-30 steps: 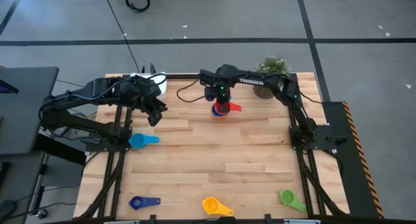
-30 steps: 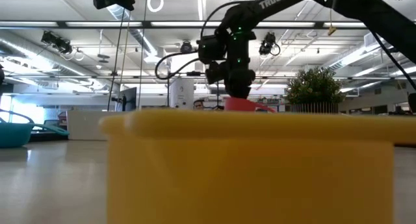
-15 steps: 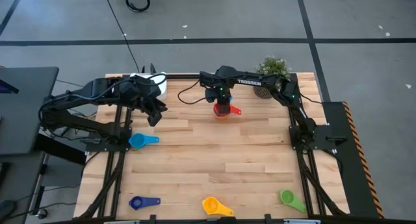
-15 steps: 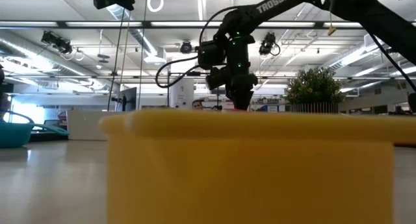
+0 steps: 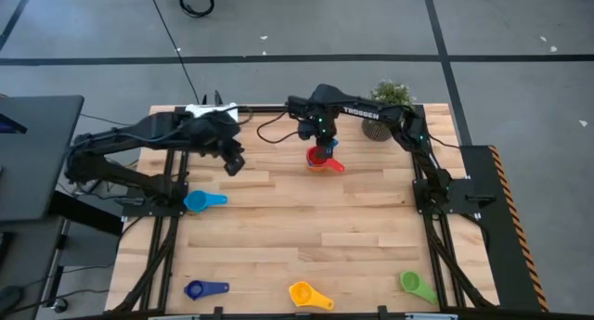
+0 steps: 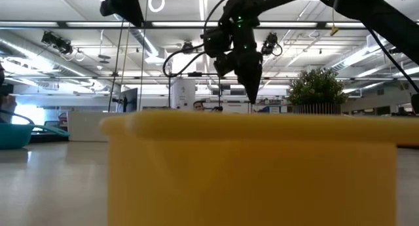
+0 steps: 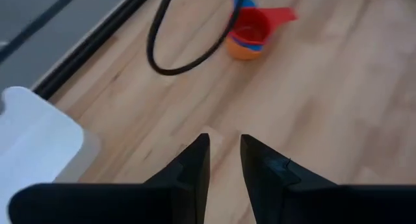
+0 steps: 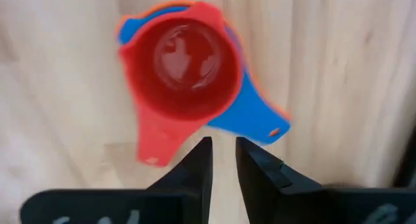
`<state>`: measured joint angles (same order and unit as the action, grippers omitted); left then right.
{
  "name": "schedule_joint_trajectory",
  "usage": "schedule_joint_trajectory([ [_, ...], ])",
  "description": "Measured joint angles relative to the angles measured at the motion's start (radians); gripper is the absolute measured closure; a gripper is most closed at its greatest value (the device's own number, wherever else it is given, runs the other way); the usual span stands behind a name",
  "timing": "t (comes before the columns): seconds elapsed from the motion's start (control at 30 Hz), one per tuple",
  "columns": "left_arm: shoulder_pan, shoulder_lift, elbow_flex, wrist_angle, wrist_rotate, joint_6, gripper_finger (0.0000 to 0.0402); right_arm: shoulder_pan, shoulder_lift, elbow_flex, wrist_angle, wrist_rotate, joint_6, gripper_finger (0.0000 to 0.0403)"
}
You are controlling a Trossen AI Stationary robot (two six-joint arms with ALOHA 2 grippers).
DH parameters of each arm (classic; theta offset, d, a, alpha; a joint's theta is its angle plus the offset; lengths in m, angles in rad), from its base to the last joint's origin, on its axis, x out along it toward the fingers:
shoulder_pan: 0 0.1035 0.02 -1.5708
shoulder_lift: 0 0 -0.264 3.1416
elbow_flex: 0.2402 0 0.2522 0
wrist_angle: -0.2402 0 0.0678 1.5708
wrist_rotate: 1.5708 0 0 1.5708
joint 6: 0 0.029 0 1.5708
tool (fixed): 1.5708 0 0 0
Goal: Nest measuring cups in basket
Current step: Stack the red measuring cup on top of the blue measuring cup
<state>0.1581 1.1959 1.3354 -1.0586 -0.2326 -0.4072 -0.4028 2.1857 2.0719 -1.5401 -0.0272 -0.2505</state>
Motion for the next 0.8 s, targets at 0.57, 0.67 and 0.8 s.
schedule_joint_trajectory([
  [0.57, 0.250, 0.193, 0.000, 0.111, 0.030, 0.186, 0.0308, 0.018, -0.202, 0.002, -0.032, -0.142, 0.061, 0.0399],
  [0.67, 0.288, 0.197, 0.000, 0.136, 0.074, 0.222, 0.0308, 0.012, -0.288, 0.002, -0.032, -0.123, 0.125, 0.0400],
  [0.8, 0.330, 0.226, 0.000, 0.196, 0.112, 0.265, 0.0308, 0.009, -0.387, 0.001, -0.031, -0.123, 0.235, 0.0400],
])
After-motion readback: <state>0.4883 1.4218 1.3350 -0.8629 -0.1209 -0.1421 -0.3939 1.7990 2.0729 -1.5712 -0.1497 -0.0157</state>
